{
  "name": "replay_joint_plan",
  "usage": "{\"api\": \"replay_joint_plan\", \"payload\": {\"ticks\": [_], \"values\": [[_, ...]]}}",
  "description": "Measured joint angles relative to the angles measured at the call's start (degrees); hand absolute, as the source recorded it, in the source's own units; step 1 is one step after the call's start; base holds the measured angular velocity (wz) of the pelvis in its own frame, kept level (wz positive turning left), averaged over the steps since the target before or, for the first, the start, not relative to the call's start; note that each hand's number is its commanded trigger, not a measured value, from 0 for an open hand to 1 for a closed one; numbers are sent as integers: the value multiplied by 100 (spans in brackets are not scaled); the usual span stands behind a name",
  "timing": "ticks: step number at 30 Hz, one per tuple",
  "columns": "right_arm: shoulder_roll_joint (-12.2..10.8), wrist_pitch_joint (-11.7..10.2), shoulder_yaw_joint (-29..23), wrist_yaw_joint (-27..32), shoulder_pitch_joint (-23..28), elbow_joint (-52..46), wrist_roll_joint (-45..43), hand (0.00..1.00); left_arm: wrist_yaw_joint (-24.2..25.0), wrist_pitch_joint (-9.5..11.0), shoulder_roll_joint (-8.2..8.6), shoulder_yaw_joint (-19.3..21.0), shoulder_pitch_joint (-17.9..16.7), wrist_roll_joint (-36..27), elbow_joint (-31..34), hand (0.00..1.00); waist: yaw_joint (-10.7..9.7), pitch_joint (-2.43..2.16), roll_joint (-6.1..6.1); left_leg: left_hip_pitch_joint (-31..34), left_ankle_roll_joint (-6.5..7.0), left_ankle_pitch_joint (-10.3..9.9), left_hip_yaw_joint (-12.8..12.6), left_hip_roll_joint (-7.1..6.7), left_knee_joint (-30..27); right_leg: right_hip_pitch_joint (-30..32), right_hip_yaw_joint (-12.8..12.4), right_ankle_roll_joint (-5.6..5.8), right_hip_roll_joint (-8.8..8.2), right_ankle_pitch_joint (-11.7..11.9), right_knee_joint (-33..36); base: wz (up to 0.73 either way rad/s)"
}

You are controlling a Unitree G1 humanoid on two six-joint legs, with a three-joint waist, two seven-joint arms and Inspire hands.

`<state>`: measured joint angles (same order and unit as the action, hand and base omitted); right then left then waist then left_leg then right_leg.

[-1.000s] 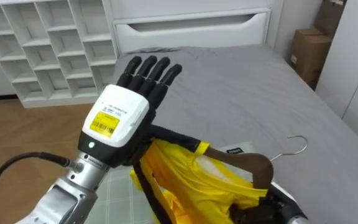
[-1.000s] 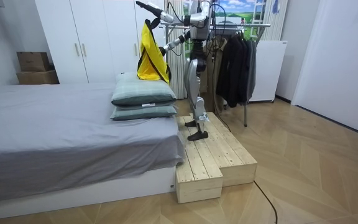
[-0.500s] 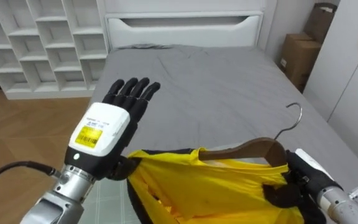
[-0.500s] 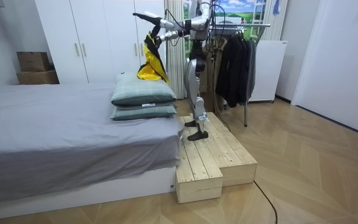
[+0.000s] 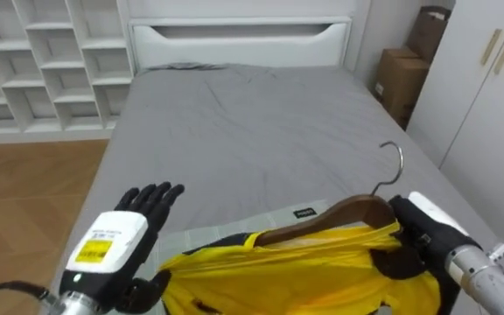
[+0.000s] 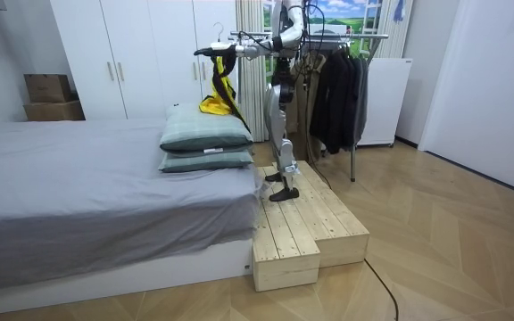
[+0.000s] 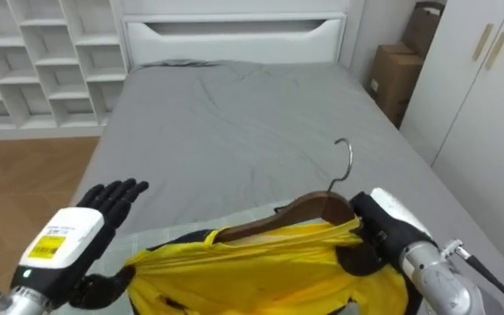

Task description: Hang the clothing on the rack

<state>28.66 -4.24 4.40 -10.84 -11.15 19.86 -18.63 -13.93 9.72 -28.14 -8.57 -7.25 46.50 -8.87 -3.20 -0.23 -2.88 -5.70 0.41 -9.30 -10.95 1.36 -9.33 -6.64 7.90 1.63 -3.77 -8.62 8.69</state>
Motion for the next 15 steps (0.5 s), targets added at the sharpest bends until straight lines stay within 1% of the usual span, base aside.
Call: {"api": "replay_joint_plan", "payload": {"ticks": [1, 2, 3, 5, 6, 8, 10, 11, 13, 14, 15], "values": [[6, 14, -217, 5, 0, -45, -17, 100, 42, -87, 88, 171, -59, -4, -231, 0, 13, 3, -9, -6, 0, 0, -1, -1, 0, -11, 0, -1, 0, 1, 0, 0], [14, 18, -307, 7, 1, -74, -17, 100, 44, -119, 115, 243, -97, -6, -365, 0, 13, 5, -14, -12, 0, 0, -4, -2, 0, -20, 6, -1, -1, 2, 1, 0], [39, 18, -439, 20, 2, -123, -14, 100, 45, -174, 139, 359, -187, -7, -640, 0, 6, 7, -20, -36, 0, -1, -3, -1, 4, -39, 7, -1, 0, 2, 0, 0], [113, 19, -657, 23, 8, -151, -9, 100, 61, -313, 254, 416, -314, -3, -1182, 0, 17, 7, -21, -84, -2, -3, -1, -1, 39, -67, 9, -1, 3, 2, 1, 0], [114, 19, -712, 24, 8, -151, -6, 100, 62, -341, 293, 417, -349, -3, -1284, 0, 22, 7, -21, -94, -2, -3, -1, -1, 66, -65, 7, -1, 7, 2, 1, 0], [113, 55, -843, 50, 8, -151, -4, 100, 61, -388, 474, 417, -486, -10, -1568, 0, 47, 14, -34, -89, -2, -3, -1, 0, 75, -22, 4, -3, 10, 3, 15, 0], [113, 64, -846, 72, 8, -154, 24, 100, 61, -405, 602, 416, -582, -108, -1720, 0, 50, 18, -50, -87, -2, -5, -3, 0, 84, -5, 3, -3, 11, 2, 4, 0], [113, 65, -846, 72, 11, -155, 34, 100, 61, -403, 633, 416, -609, -150, -1767, 0, 51, 19, -57, -80, -2, -5, -6, 0, 90, 5, 1, -3, 12, 2, 1, -3], [113, 80, -870, 75, 39, -233, 31, 100, 58, -431, 787, 448, -619, -377, -2124, 0, 63, 14, -68, -47, -2, -3, -26, -1, 102, 63, -29, -3, 18, 3, 10, -6], [113, 81, -884, 79, 68, -268, 31, 100, 58, -438, 824, 469, -620, -419, -2220, 0, 68, 13, -70, -47, -2, -2, -39, 0, 103, 67, -38, -4, 19, 3, 9, -9], [113, 82, -914, 117, 131, -302, 32, 100, 58, -452, 909, 547, -631, -459, -2382, 0, 112, 7, -80, -61, -2, -3, -68, 3, 106, 65, -60, -5, 22, 4, 7, -10]]}}
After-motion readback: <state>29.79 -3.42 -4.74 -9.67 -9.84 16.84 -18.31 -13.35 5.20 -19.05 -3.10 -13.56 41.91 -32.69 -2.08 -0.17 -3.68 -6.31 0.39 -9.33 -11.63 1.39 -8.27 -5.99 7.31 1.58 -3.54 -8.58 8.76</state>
